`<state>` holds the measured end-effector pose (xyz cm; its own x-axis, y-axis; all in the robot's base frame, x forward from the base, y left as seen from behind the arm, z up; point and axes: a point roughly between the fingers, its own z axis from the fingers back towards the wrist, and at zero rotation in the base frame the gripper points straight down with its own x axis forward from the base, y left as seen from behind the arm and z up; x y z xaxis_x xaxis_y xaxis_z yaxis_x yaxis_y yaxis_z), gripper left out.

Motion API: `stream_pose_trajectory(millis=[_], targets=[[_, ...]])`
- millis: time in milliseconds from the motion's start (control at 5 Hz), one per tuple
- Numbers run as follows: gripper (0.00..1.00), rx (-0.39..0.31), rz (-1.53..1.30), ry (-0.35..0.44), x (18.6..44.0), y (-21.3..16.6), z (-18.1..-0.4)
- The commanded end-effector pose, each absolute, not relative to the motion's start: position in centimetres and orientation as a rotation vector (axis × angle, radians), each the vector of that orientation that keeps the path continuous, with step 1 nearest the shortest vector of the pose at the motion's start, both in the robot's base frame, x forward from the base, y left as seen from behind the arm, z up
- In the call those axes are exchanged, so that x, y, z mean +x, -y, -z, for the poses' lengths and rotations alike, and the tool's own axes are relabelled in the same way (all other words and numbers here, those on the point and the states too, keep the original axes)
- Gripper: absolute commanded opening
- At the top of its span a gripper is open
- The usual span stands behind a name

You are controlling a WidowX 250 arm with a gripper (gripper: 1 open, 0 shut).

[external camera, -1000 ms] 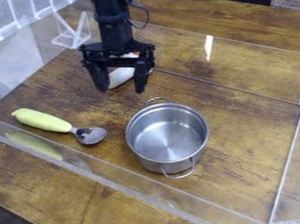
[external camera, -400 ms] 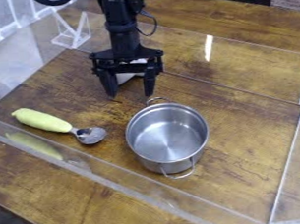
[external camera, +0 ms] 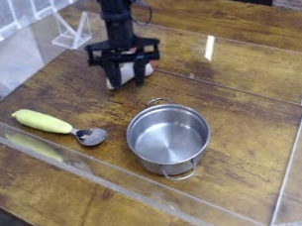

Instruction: Put the mushroom in the silver pot

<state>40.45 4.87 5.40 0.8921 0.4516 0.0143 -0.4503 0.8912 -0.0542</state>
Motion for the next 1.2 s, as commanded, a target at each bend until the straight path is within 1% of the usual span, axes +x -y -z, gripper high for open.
stream_pose_trajectory(millis=[0,200,600,1000], targets=[[1.0,-0.081,-0.465,0.11,41.7,-5.3,-9.6],[1.0,-0.08,-0.493,0.116,42.8,-6.3,-9.7],[1.0,-0.064,-0.511,0.111,42.2,-9.1,-9.9],[1.0,-0.043,-0.517,0.089,41.6,-8.2,-8.4]])
